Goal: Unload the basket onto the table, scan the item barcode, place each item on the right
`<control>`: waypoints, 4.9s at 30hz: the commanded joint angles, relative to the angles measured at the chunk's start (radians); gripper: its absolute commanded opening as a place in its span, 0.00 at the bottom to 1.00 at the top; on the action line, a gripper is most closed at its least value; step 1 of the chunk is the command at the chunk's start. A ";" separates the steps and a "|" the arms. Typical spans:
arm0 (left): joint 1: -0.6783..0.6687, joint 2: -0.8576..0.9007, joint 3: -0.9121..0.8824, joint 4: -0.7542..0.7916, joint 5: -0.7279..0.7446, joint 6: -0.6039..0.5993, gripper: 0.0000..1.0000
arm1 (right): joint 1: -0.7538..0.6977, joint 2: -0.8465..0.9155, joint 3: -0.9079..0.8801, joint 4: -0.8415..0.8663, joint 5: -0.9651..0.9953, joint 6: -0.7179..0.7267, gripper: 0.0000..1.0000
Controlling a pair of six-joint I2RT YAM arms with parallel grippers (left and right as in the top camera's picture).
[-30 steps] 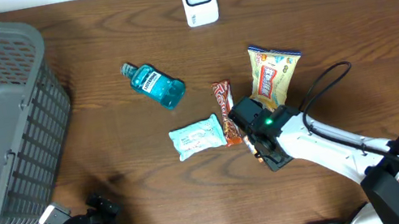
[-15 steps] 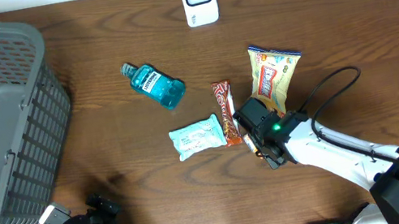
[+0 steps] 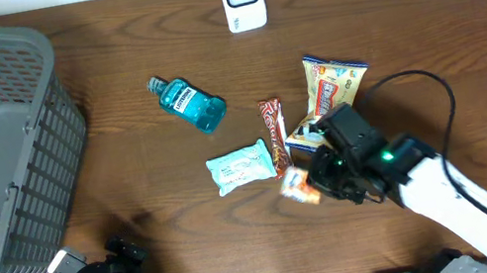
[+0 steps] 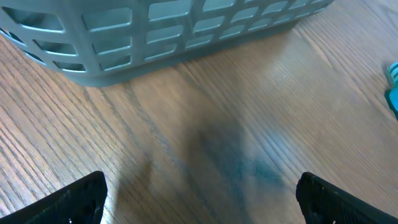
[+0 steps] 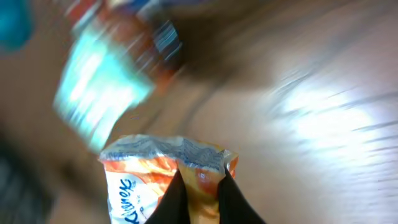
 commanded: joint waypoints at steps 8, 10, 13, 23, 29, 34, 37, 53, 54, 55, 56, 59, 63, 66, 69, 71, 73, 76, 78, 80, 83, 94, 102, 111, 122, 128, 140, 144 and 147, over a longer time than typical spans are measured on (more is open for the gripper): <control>0.003 -0.005 -0.003 -0.039 -0.002 0.006 0.98 | -0.005 -0.109 0.019 -0.017 -0.717 -0.069 0.01; 0.003 -0.005 -0.003 -0.039 -0.002 0.006 0.98 | -0.005 -0.109 0.019 -0.018 -0.776 -0.013 0.01; 0.003 -0.005 -0.003 -0.039 -0.002 0.006 0.98 | -0.005 -0.109 0.019 -0.017 -0.822 0.077 0.01; 0.003 -0.005 -0.003 -0.039 -0.002 0.006 0.98 | -0.005 -0.109 0.019 -0.017 -0.862 0.183 0.01; 0.003 -0.005 -0.003 -0.039 -0.002 0.006 0.98 | -0.024 -0.109 0.019 -0.016 -0.850 0.315 0.01; 0.003 -0.005 -0.003 -0.039 -0.002 0.006 0.98 | -0.027 -0.109 0.019 -0.016 -0.827 0.315 0.01; 0.003 -0.005 -0.003 -0.039 -0.002 0.006 0.98 | -0.027 -0.109 0.019 -0.016 -0.827 0.315 0.01; 0.003 -0.005 -0.003 -0.039 -0.002 0.006 0.98 | -0.026 -0.109 0.019 -0.016 -0.775 0.299 0.02; 0.003 -0.005 -0.003 -0.039 -0.002 0.006 0.98 | -0.027 -0.109 0.019 -0.016 -0.748 0.300 0.01; 0.003 -0.005 -0.003 -0.039 -0.002 0.006 0.98 | -0.027 -0.109 0.019 -0.016 -0.713 0.300 0.01; 0.003 -0.005 -0.003 -0.039 -0.002 0.006 0.98 | -0.027 -0.109 0.019 -0.016 -0.664 0.299 0.01; 0.003 -0.005 -0.003 -0.039 -0.002 0.006 0.98 | -0.022 -0.109 0.018 -0.016 -0.497 0.293 0.01; 0.003 -0.005 -0.003 -0.039 -0.002 0.006 0.98 | -0.014 -0.109 0.018 -0.016 -0.314 0.196 0.01; 0.003 -0.005 -0.003 -0.039 -0.002 0.006 0.98 | -0.014 -0.109 0.018 -0.016 -0.203 0.090 0.01; 0.003 -0.005 -0.003 -0.039 -0.002 0.006 0.98 | -0.014 -0.109 0.018 -0.008 -0.062 -0.042 0.01; 0.003 -0.005 -0.003 -0.039 -0.002 0.006 0.98 | -0.014 -0.109 0.018 0.001 0.000 -0.100 0.01; 0.003 -0.005 -0.003 -0.039 -0.002 0.006 0.98 | -0.014 -0.109 0.018 0.040 0.063 -0.177 0.01; 0.003 -0.005 -0.003 -0.039 -0.002 0.006 0.98 | -0.014 -0.105 0.017 0.162 0.246 -0.271 0.01; 0.003 -0.005 -0.003 -0.039 -0.002 0.006 0.98 | -0.014 -0.097 0.017 0.232 0.352 -0.311 0.01; 0.003 -0.005 -0.003 -0.039 -0.002 0.006 0.98 | -0.014 -0.080 0.016 0.314 0.467 -0.363 0.01; 0.003 -0.005 -0.003 -0.039 -0.002 0.006 0.98 | -0.016 -0.037 0.016 0.420 0.606 -0.398 0.01; 0.003 -0.005 -0.003 -0.039 -0.002 0.006 0.98 | -0.024 0.314 0.016 1.152 0.676 -0.652 0.01; 0.003 -0.005 -0.003 -0.039 -0.002 0.006 0.98 | -0.106 0.614 0.142 1.517 0.537 -0.737 0.01; 0.003 -0.005 -0.003 -0.039 -0.002 0.006 0.98 | -0.164 0.965 0.616 1.466 0.463 -0.818 0.01; 0.003 -0.005 -0.003 -0.039 -0.002 0.006 0.98 | -0.163 1.280 1.067 1.318 0.468 -0.918 0.01; 0.003 -0.005 -0.003 -0.039 -0.002 0.006 0.98 | -0.163 1.292 1.082 1.281 0.486 -0.932 0.01; 0.003 -0.005 -0.003 -0.039 -0.002 0.006 0.98 | -0.163 1.143 1.082 1.047 0.575 -0.966 0.01; 0.003 -0.005 -0.003 -0.039 -0.002 0.006 0.98 | -0.181 0.985 1.082 0.821 0.651 -0.966 0.01; 0.003 -0.005 -0.003 -0.039 -0.002 0.006 0.98 | -0.209 0.881 1.082 0.626 0.774 -0.966 0.01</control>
